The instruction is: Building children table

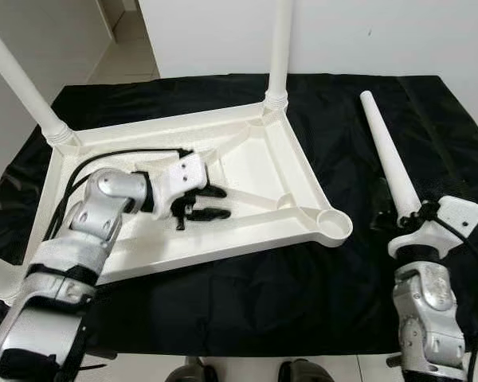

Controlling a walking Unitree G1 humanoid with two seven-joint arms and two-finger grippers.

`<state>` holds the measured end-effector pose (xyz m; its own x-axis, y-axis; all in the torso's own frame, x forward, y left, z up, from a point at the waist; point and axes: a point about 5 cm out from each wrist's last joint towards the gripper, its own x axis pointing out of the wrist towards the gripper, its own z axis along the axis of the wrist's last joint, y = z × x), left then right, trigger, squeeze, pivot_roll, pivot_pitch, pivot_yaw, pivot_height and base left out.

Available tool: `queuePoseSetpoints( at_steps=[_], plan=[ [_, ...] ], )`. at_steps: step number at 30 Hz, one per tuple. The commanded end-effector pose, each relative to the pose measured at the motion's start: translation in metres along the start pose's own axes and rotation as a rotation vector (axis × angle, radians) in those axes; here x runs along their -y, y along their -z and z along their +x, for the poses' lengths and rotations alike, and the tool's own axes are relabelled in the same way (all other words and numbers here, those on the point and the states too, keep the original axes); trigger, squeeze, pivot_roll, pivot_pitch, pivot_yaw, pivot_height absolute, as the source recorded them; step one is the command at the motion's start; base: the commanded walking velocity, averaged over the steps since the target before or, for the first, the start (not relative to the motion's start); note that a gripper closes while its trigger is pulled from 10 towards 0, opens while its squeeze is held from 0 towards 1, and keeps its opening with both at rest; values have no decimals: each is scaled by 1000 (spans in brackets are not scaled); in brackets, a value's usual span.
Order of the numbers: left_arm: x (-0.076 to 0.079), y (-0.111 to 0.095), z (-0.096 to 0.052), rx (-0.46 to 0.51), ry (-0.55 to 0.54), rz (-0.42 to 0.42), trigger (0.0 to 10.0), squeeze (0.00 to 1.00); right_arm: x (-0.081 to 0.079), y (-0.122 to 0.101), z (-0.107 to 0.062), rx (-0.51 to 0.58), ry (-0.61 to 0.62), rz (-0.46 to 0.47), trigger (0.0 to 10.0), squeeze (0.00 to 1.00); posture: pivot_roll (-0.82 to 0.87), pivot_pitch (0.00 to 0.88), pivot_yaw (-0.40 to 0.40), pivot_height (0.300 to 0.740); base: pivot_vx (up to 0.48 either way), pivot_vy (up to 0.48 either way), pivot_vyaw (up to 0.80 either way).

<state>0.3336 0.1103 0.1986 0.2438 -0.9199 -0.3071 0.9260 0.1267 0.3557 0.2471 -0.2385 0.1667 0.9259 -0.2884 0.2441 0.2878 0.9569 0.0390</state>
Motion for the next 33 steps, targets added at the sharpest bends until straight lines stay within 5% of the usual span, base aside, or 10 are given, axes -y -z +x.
queuePoseSetpoints(
  at_steps=[1,2,4,20,33],
  plan=[
    [-7,1,-2,11,-97,-30,10000,0,4,6,0,-37,29,-21,10000,1000,-52,54,64,740,0,0,0],
    [-9,-2,0,31,-106,-32,10000,0,7,8,2,-50,44,-38,10000,1000,-52,54,64,740,0,0,0],
    [-9,-14,9,100,-111,-53,10000,0,10,10,5,-56,50,-48,10000,0,-54,53,62,740,0,0,0],
    [5,-35,56,210,-136,-71,10000,0,12,34,19,-147,-42,-17,10000,0,-48,56,67,740,0,0,0],
    [22,-39,71,232,-98,-79,10000,0,19,48,16,-189,-38,-29,10000,0,-45,61,69,740,0,0,0]
  ],
)
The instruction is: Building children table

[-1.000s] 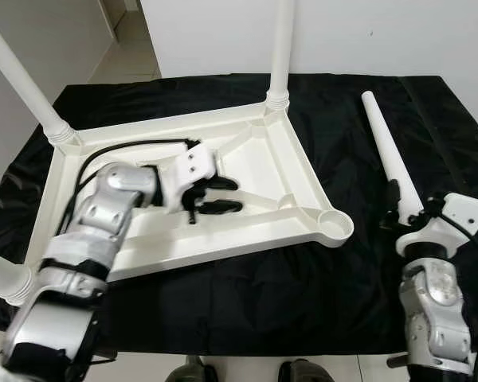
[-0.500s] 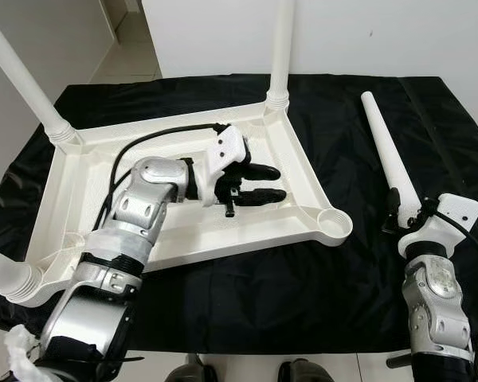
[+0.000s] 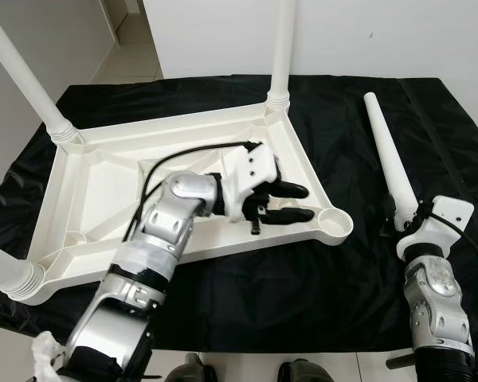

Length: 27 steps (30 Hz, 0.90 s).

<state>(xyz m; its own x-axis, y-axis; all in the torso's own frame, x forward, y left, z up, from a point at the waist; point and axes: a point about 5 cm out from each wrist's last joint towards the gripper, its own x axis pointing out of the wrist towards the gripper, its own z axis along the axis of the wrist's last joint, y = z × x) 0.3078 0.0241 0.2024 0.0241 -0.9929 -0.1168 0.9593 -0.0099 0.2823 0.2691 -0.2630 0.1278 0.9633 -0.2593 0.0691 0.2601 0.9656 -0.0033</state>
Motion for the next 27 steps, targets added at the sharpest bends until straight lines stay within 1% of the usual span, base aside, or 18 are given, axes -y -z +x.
queuePoseSetpoints(
  at_steps=[1,7,19,20,21,22,27],
  plan=[
    [-11,3,-2,-19,-252,-4,10000,0,0,7,-1,-21,-4,13,10000,0,-45,61,69,740,0,0,0],
    [-13,1,1,-23,-250,13,10000,0,-3,10,5,-35,-20,17,10000,0,-42,64,66,740,0,0,0],
    [-14,1,5,-22,-271,19,10000,0,-6,12,8,-45,-49,8,10000,0,-47,64,58,740,0,0,0],
    [-14,2,5,-26,-278,16,10000,0,-7,14,7,-55,-58,8,4353,0,-47,65,57,740,0,0,0],
    [-14,2,5,-26,-278,16,10000,0,-7,14,7,-55,-58,8,4353,0,-47,65,57,740,0,0,0],
    [-14,2,6,-27,-283,14,10000,0,-8,16,6,-66,-66,13,0,0,-48,65,55,740,0,0,0],
    [-15,3,6,-29,-295,16,10000,0,-8,21,3,-93,-73,23,0,0,-50,65,52,740,0,0,0]
  ],
)
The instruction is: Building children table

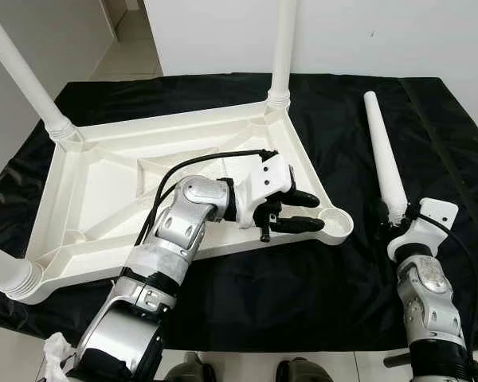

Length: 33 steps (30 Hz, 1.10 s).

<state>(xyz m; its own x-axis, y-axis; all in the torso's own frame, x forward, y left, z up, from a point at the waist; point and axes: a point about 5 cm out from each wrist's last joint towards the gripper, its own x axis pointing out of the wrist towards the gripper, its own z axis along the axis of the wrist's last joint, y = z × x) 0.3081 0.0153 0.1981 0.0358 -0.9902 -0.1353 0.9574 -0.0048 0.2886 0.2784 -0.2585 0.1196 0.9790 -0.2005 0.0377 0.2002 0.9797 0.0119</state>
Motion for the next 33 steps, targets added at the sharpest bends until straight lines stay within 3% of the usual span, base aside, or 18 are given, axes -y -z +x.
queuePoseSetpoints(
  at_steps=[1,4,5,6,7,8,9,23,27,33],
  plan=[
    [-16,0,-3,-9,-292,8,10000,0,-1,13,-4,-62,-12,-2,0,0,-52,64,51,740,0,0,0],
    [-17,0,-2,-9,-297,10,10000,0,0,14,-5,-67,-15,-4,0,0,-52,64,50,740,0,0,0],
    [-18,0,-2,-9,-299,12,10000,0,0,15,-5,-70,-15,-6,2549,0,-55,63,47,740,0,0,0],
    [-18,0,-2,-9,-300,12,10000,0,0,15,-5,-71,-19,-10,1804,0,-55,62,47,740,0,0,0],
    [-18,0,-2,-9,-300,12,10000,0,0,15,-5,-71,-19,-10,1804,0,-55,62,47,740,0,0,0],
    [-18,0,-2,-8,-301,13,10000,0,0,15,-6,-67,-16,-26,2549,0,-55,62,47,740,0,0,0],
    [-19,0,-1,-6,-305,11,10000,0,1,14,-6,-61,-3,-35,10000,0,-58,60,47,740,0,0,0],
    [-35,-1,3,16,-486,-67,10000,0,2,3,-9,49,125,-108,10000,0,-63,47,51,740,0,0,0],
    [-49,6,-2,-14,-627,-119,10000,0,1,-1,-11,93,188,-133,10000,0,-68,40,55,740,0,0,0],
    [-53,10,-4,-40,-657,-135,10000,0,1,-4,-11,117,200,-135,10000,0,-70,40,56,740,0,0,0]
  ],
)
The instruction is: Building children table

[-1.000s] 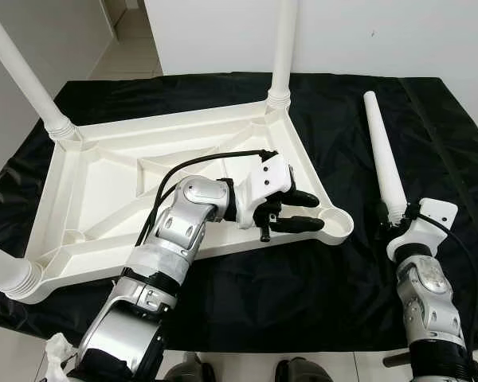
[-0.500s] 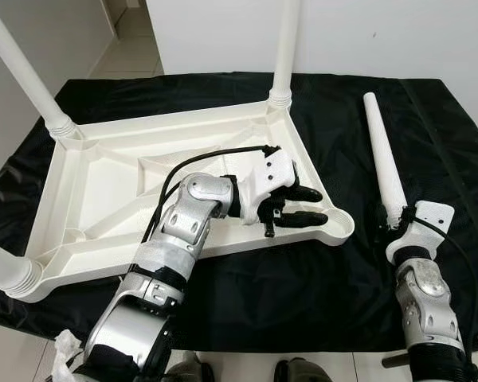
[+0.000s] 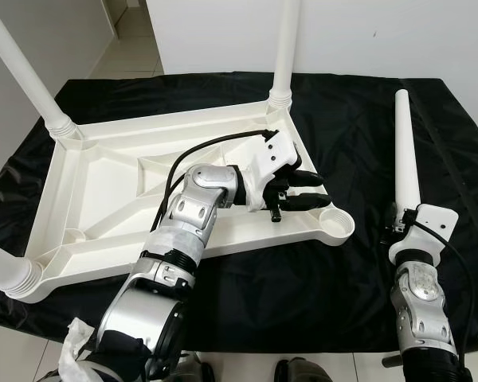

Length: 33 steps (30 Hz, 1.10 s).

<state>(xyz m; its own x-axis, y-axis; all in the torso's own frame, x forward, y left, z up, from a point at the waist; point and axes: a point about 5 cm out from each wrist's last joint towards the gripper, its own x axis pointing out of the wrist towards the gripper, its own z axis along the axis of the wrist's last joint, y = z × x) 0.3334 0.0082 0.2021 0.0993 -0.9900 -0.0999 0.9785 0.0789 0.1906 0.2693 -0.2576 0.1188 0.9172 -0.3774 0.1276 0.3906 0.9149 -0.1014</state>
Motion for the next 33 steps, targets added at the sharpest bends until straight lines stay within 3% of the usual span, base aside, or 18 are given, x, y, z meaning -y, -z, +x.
queuePoseSetpoints(
  at_steps=[1,16,21,22,27,28,29,30,33],
  plan=[
    [-29,5,-9,-29,-590,-24,10000,0,1,-5,-2,38,13,-4,10000,0,-70,40,56,740,0,0,0],
    [-33,4,-7,-24,-601,-29,10000,0,3,-9,-2,63,31,4,10000,0,-75,38,61,740,0,0,0],
    [-27,4,0,-7,-492,-103,10000,0,1,-18,-2,122,16,-2,10000,0,-75,43,61,740,0,0,0],
    [-24,1,1,23,-435,-153,10000,0,1,-22,-3,147,11,8,10000,0,-73,46,64,740,0,0,0],
    [-20,-7,4,62,-319,-183,10000,0,-3,-40,-5,253,-1,17,10000,0,-74,42,69,740,0,0,0],
    [-20,-8,4,70,-316,-195,10000,475,-4,-43,-6,268,-4,16,10000,0,-74,42,69,740,0,0,0],
    [-20,-8,4,70,-316,-195,10000,475,-4,-43,-6,268,-4,16,10000,0,-74,42,69,740,0,0,0],
    [-21,-10,4,86,-299,-228,10000,1000,-6,-47,-6,290,-11,11,10000,0,-77,40,70,740,0,0,0],
    [-22,-18,5,136,-255,-269,10000,1000,-11,-54,-8,326,-26,6,10000,0,-81,36,73,740,0,0,0]
  ],
)
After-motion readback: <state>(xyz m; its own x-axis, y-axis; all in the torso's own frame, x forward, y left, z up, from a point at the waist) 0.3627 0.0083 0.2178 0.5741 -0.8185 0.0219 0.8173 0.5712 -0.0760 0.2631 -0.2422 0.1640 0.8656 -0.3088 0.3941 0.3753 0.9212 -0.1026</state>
